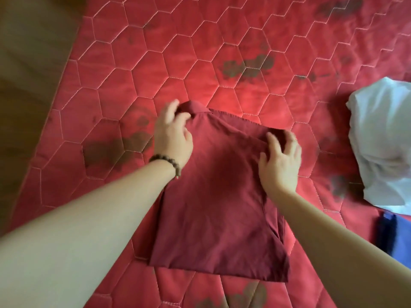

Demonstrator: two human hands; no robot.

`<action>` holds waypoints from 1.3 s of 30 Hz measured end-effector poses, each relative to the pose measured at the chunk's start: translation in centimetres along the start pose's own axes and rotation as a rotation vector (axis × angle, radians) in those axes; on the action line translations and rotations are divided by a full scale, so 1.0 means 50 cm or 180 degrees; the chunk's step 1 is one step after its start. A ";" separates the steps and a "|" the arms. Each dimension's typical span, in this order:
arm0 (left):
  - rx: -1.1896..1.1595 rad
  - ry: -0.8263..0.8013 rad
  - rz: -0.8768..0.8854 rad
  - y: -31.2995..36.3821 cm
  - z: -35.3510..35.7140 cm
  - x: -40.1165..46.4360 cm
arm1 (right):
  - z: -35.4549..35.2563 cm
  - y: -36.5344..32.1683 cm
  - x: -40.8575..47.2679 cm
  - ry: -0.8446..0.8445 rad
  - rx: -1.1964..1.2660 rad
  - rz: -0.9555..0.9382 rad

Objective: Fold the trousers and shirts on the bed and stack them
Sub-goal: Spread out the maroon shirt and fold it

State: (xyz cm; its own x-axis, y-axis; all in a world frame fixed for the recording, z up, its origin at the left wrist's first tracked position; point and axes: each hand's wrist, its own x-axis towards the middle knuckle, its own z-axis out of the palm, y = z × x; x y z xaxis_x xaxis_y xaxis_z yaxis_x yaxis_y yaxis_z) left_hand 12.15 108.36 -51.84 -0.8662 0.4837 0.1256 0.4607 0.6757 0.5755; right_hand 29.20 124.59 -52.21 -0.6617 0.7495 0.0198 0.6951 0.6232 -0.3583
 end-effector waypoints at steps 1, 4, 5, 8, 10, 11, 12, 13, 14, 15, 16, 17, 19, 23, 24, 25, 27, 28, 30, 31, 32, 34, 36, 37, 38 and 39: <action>0.0248 -0.0300 0.0418 0.002 0.012 -0.023 | 0.010 -0.016 -0.013 -0.0061 -0.0108 -0.0376; 0.1127 -0.1296 0.1230 0.002 0.060 -0.100 | 0.060 -0.067 -0.063 -0.0813 -0.0326 -0.1356; 0.1353 -0.1402 0.1301 -0.005 0.073 -0.118 | 0.079 -0.075 -0.078 -0.1074 -0.0437 -0.1475; 0.1813 -0.1349 0.1232 -0.042 0.078 -0.133 | 0.110 -0.053 -0.094 -0.1192 -0.0741 -0.1385; 0.1981 -0.1297 0.1179 -0.071 0.067 -0.128 | 0.103 -0.018 -0.093 -0.1066 -0.0894 -0.1224; 0.1999 -0.1288 0.1122 -0.084 0.060 -0.127 | 0.095 0.003 -0.092 -0.1020 -0.0954 -0.1112; 0.1980 -0.1279 0.1046 -0.093 0.053 -0.128 | 0.086 0.025 -0.093 -0.0983 -0.1015 -0.0996; 0.1943 -0.1267 0.0943 -0.098 0.045 -0.131 | 0.076 0.045 -0.096 -0.0962 -0.1083 -0.0899; 0.1907 -0.1237 0.0825 -0.099 0.039 -0.137 | 0.065 0.063 -0.101 -0.0962 -0.1154 -0.0832; 0.1878 -0.1187 0.0716 -0.096 0.033 -0.147 | 0.054 0.076 -0.107 -0.0960 -0.1212 -0.0781; 0.1854 -0.1129 0.0653 -0.092 0.029 -0.162 | 0.046 0.084 -0.115 -0.0920 -0.1243 -0.0730; 0.1826 -0.1095 0.0676 -0.085 0.028 -0.181 | 0.041 0.083 -0.125 -0.0836 -0.1231 -0.0684; 0.1718 -0.1202 0.1004 -0.068 0.030 -0.235 | 0.039 0.054 -0.157 -0.0703 -0.1058 -0.0737; 0.1639 -0.1593 0.1544 -0.051 0.039 -0.328 | 0.076 -0.032 -0.271 -0.1117 -0.0533 -0.1478; 0.1652 -0.1623 0.1531 -0.056 0.037 -0.336 | 0.086 -0.039 -0.290 -0.1204 -0.0488 -0.1521; 0.1659 -0.1639 0.1513 -0.064 0.031 -0.339 | 0.092 -0.036 -0.300 -0.1237 -0.0501 -0.1529; 0.1671 -0.1654 0.1518 -0.085 0.015 -0.344 | 0.092 -0.010 -0.304 -0.1214 -0.0643 -0.1577; 0.1684 -0.1664 0.1521 -0.099 0.006 -0.347 | 0.086 0.011 -0.304 -0.1202 -0.0704 -0.1607; 0.1685 -0.1679 0.1534 -0.124 -0.011 -0.359 | 0.069 0.061 -0.311 -0.1159 -0.0822 -0.1595; 0.1680 -0.1690 0.1534 -0.133 -0.019 -0.366 | 0.059 0.084 -0.317 -0.1144 -0.0893 -0.1551; 0.1690 -0.1713 0.1535 -0.137 -0.027 -0.374 | 0.049 0.100 -0.323 -0.1154 -0.0967 -0.1509; 0.1696 -0.1762 0.1566 -0.137 -0.040 -0.382 | 0.033 0.116 -0.329 -0.1253 -0.1041 -0.1532; 0.1593 -0.1742 0.1584 -0.131 -0.053 -0.368 | 0.017 0.121 -0.313 -0.1347 -0.0951 -0.1715; 0.1513 -0.1665 0.1617 -0.131 -0.061 -0.353 | 0.005 0.127 -0.297 -0.1308 -0.0861 -0.1800; 0.1449 -0.1542 0.1667 -0.136 -0.070 -0.334 | -0.011 0.141 -0.279 -0.1196 -0.0786 -0.1812; 0.1443 -0.1427 0.1704 -0.144 -0.079 -0.313 | -0.028 0.161 -0.260 -0.1054 -0.0762 -0.1738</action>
State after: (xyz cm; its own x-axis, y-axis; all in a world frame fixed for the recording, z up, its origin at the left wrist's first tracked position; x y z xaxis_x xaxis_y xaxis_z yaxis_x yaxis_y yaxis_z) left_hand 21.63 93.74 -54.76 -0.3928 0.9143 -0.0991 0.9048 0.4035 0.1363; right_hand 43.82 120.18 -54.04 -0.9599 0.2293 -0.1613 0.2548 0.9535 -0.1608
